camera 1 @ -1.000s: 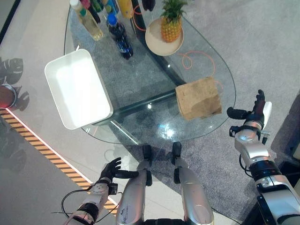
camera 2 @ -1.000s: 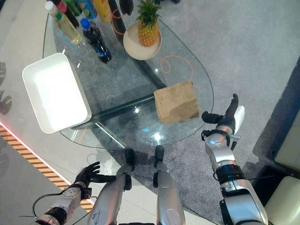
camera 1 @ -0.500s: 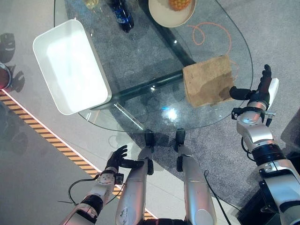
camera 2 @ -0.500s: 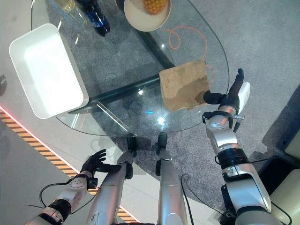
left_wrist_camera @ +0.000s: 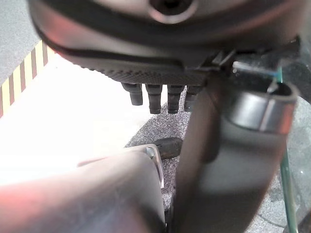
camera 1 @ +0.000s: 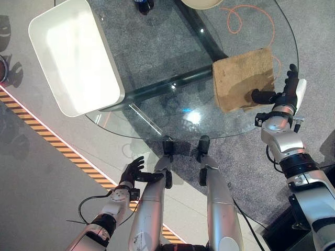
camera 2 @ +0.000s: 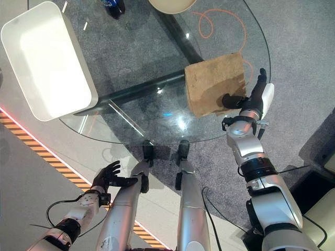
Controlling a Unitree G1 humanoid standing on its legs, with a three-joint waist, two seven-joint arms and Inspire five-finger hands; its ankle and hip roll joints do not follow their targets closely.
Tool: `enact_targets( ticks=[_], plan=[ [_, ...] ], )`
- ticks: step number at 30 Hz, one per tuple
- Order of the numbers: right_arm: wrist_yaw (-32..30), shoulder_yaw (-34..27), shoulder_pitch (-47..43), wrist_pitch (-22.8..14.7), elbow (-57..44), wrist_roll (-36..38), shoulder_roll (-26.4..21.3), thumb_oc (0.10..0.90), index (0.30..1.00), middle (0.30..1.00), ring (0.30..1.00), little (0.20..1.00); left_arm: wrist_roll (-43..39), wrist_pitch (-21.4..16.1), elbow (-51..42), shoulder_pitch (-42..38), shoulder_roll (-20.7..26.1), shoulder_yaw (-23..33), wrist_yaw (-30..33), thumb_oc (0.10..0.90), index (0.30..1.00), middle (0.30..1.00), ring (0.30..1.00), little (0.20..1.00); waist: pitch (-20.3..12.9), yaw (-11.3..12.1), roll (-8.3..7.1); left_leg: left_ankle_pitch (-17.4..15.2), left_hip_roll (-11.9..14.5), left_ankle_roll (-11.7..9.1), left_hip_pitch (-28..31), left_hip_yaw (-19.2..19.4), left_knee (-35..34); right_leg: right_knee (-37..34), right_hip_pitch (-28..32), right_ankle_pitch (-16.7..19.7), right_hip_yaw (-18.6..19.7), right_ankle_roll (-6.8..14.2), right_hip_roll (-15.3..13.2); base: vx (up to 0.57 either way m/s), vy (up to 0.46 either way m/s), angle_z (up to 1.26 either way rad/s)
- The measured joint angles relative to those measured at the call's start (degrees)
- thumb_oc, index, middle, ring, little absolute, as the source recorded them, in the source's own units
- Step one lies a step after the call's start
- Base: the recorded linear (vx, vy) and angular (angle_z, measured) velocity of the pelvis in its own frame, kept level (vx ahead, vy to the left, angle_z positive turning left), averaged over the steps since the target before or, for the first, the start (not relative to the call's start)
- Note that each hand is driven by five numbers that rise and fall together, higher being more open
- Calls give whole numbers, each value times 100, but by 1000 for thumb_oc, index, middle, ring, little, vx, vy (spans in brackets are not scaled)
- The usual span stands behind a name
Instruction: Wipe the table with a cloth and put it in the basket.
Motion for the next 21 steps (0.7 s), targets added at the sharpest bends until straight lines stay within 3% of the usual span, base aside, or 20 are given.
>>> enact_targets(
  ticks=[21],
  plan=[
    [-387,305,-721,191,631,502,-232,800,900,900,900,900,-254,-36,-156,-165,22,-103,6,800,900,900,900,900,-7,-12,-9,-5,-89,1,-686,-67,347,378,-658,-82,-17,27,-115,8,7,2]
  ],
)
